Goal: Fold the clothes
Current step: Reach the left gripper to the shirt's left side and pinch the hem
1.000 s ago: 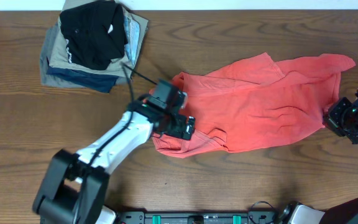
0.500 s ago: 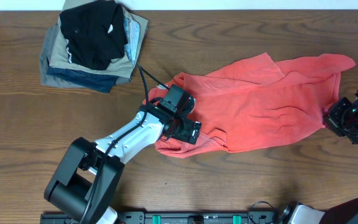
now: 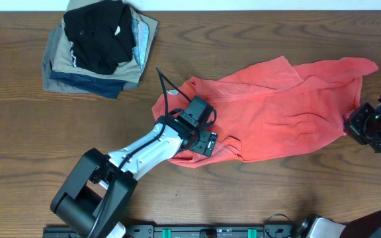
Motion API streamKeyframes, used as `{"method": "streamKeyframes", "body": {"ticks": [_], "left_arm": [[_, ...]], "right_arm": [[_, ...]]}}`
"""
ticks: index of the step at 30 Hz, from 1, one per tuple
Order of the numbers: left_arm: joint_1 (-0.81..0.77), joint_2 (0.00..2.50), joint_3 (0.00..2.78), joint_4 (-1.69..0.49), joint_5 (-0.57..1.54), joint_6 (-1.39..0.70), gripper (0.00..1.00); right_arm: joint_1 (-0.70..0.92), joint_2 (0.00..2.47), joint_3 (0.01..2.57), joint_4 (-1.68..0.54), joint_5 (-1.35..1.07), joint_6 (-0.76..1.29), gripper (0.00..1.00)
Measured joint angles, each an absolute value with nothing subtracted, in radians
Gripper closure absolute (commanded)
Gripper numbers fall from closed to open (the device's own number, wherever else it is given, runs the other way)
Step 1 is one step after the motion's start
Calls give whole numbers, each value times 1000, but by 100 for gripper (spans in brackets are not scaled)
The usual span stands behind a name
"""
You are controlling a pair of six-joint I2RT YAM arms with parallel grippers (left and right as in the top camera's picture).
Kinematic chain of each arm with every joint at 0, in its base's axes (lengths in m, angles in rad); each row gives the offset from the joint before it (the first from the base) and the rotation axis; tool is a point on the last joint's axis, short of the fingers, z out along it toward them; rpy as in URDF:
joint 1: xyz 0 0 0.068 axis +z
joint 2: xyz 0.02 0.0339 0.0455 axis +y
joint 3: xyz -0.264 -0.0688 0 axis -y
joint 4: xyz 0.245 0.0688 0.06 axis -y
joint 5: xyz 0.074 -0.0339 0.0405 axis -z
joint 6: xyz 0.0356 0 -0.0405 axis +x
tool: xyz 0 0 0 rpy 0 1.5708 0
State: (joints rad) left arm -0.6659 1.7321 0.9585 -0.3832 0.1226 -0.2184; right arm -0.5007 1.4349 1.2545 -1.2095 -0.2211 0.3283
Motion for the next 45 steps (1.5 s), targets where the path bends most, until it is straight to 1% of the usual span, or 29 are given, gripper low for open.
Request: {"method": "streamKeyframes", "body": {"ticks": [2, 5, 22, 25, 32, 36, 39, 41, 42, 43, 45], "left_arm": [[-666, 1732, 958, -381, 119, -226, 25], [-669, 1732, 958, -381, 112, -236, 30], [-735, 1732, 958, -384, 59, -258, 30], [-736, 1744, 958, -384, 51, -260, 32], [-736, 1771, 958, -383, 43, -267, 49], [-736, 1771, 958, -383, 42, -267, 55], [-736, 1771, 958, -383, 41, -268, 70], [-736, 1771, 958, -383, 40, -276, 85], [-736, 1771, 958, -385, 38, -277, 90], [-736, 1771, 959, -386, 35, -277, 93], [-736, 1771, 960, -389, 30, -273, 94]], "right_arm": [[-501, 1435, 1254, -1209, -221, 328, 99], [-501, 1435, 1254, -1209, -221, 326, 99], [-501, 1435, 1254, -1206, -221, 325, 99], [-501, 1435, 1254, -1206, -221, 325, 99], [-501, 1435, 1254, -1203, -221, 325, 99], [-501, 1435, 1254, -1203, -221, 325, 99], [-501, 1435, 1254, -1203, -221, 325, 99], [-501, 1435, 1254, -1202, -221, 325, 99], [-501, 1435, 1254, -1202, -221, 325, 99], [-501, 1435, 1254, -1202, -221, 325, 99], [-501, 1435, 1254, -1203, -221, 325, 99]]}}
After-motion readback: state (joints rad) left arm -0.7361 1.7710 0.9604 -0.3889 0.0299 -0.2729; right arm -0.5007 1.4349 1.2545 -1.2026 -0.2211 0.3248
